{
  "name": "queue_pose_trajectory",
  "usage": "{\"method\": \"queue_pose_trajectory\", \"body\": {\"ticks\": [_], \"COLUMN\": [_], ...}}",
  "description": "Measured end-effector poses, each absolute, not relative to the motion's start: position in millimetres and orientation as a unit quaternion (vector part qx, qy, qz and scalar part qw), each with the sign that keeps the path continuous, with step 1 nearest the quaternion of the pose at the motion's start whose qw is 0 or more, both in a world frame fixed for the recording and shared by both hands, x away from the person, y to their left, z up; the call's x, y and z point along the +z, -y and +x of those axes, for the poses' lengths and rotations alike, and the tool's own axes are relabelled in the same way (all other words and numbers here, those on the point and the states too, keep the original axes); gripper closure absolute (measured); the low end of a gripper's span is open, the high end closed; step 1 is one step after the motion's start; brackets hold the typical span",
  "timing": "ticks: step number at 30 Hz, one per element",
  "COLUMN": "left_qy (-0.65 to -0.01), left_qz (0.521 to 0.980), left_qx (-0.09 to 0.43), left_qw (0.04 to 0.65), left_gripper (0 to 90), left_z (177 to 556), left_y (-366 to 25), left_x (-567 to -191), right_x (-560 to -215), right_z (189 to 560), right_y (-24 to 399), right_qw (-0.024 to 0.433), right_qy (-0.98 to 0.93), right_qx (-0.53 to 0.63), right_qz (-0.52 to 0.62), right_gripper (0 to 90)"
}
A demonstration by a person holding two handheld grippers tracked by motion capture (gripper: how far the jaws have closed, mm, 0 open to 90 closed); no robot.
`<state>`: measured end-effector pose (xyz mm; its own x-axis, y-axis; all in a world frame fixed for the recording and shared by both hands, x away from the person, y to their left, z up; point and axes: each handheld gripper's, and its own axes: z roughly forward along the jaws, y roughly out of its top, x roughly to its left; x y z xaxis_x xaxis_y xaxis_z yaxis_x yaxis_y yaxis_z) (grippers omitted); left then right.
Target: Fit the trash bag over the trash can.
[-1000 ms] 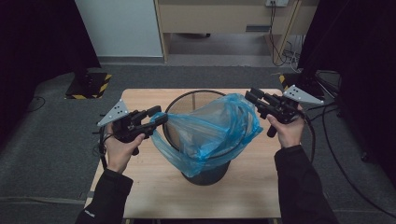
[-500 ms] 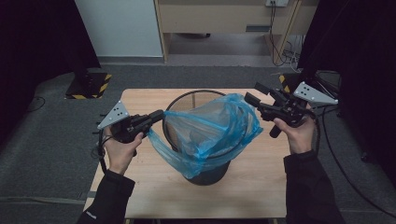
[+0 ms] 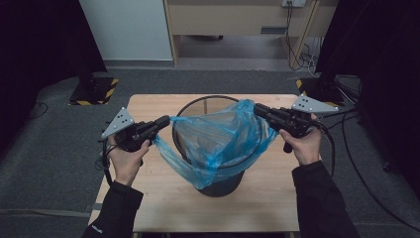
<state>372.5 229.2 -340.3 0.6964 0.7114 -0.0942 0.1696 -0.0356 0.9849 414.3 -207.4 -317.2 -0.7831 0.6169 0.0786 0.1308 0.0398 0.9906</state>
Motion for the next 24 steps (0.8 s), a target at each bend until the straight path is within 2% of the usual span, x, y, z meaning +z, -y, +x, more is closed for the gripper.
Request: {"method": "queue_pose_trajectory", "body": {"ticks": [9, 24], "left_qy": [-0.343, -0.348], "left_qz": [0.696, 0.718], "left_qx": [0.240, 0.222], "left_qw": [0.584, 0.561], "left_gripper": [89.5, 89.6], "left_z": [385.0, 405.7], "left_y": [-218.5, -206.8], "left_x": [-348.4, -363.3], "right_x": [-330.2, -356.2], "right_z": [451.2, 498.9], "right_y": [191.6, 178.0], "right_qw": [0.225, 0.166], "right_qy": [-0.702, -0.706], "right_qx": [0.613, 0.624], "right_qz": [0.287, 0.291], "right_gripper": [89.8, 88.5]}}
